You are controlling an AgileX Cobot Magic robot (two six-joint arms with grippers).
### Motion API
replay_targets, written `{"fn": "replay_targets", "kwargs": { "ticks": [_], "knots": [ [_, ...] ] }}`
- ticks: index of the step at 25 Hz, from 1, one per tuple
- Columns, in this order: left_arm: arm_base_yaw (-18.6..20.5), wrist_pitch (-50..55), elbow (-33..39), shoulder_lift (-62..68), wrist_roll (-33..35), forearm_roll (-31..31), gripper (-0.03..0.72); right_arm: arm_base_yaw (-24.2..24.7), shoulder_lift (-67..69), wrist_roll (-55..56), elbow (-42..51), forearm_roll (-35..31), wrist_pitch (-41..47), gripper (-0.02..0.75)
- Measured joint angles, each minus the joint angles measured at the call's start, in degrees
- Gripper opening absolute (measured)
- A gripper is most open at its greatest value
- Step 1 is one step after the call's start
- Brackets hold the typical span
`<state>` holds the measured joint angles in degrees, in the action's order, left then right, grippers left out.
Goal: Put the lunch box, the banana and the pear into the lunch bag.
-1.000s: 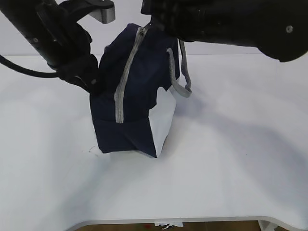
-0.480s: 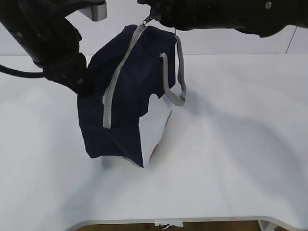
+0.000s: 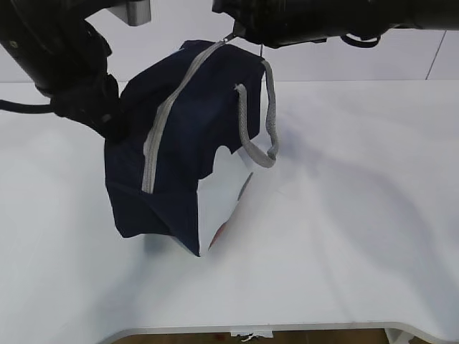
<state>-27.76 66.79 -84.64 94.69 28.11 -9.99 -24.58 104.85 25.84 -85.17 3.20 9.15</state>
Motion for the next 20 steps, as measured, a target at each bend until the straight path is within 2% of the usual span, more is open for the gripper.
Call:
{"fn": "replay_targets", "kwargs": {
  "ticks": [9,20],
  "knots": [
    [0.0,0.45,0.0,-1.63,0.0,0.26,-0.004,2.32,4.28,0.0,-4.32,0.4,3.93,0.001],
    [0.0,1.4,0.0,-3.01,0.0,0.43,-0.004,2.44,6.77,0.0,-6.67,0.45,6.69,0.001]
  ]
}}
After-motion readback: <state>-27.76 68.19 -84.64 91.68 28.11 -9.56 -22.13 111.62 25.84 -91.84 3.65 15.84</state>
